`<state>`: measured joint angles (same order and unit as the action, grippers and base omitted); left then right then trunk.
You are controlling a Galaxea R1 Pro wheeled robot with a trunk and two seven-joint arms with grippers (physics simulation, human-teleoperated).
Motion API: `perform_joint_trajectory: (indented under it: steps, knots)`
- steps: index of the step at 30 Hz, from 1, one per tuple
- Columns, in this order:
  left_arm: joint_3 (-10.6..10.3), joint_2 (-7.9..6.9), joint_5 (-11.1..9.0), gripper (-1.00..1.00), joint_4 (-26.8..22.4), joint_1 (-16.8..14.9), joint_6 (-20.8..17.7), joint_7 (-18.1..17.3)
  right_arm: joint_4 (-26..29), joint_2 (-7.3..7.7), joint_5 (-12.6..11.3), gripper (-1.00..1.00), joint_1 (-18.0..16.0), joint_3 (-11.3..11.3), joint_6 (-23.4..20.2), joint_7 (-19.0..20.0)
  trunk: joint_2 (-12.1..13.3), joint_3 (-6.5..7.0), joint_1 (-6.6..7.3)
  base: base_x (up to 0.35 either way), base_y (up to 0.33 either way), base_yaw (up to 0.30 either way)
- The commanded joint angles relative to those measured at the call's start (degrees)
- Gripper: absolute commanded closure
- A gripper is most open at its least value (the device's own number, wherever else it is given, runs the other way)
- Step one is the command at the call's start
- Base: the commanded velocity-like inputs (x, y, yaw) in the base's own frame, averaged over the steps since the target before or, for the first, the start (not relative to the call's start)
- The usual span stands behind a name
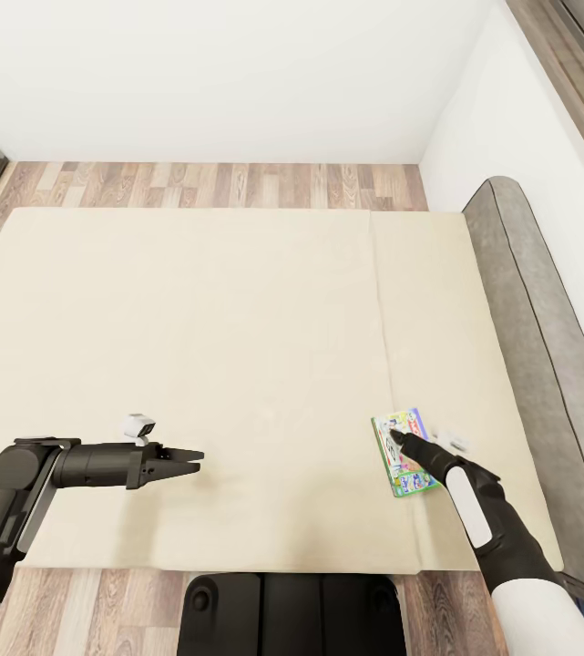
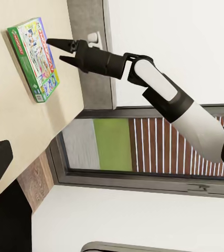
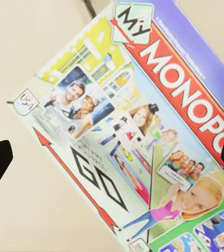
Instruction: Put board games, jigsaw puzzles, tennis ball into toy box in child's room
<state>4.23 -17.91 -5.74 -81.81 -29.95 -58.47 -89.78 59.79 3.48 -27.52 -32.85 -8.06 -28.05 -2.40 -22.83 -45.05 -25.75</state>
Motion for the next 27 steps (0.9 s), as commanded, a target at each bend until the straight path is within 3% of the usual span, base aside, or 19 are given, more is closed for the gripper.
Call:
perform_joint_trajectory:
  steps: [1,15,27]
  knots:
    - [0.0,-0.02,0.0,-1.00,0.0,0.0,-0.6,-0.2,0.1,0.01,-0.5,-1.00,0.0,0.0,0.0,-0.3,-0.1,-0.06,-0.03,0.000,0.000,0.000]
    - [0.0,-0.02,0.1,-1.00,0.0,0.0,-0.6,-0.2,0.6,0.38,-0.8,-1.00,-0.1,-0.1,1.4,-1.9,-0.1,-0.06,-0.03,0.000,0.000,0.000]
    - [0.0,-0.02,0.1,-1.00,0.1,0.0,-0.6,-0.2,3.5,0.94,-0.9,-1.00,-3.3,0.0,-0.3,-4.8,-0.1,-0.06,-0.03,0.000,0.000,0.000]
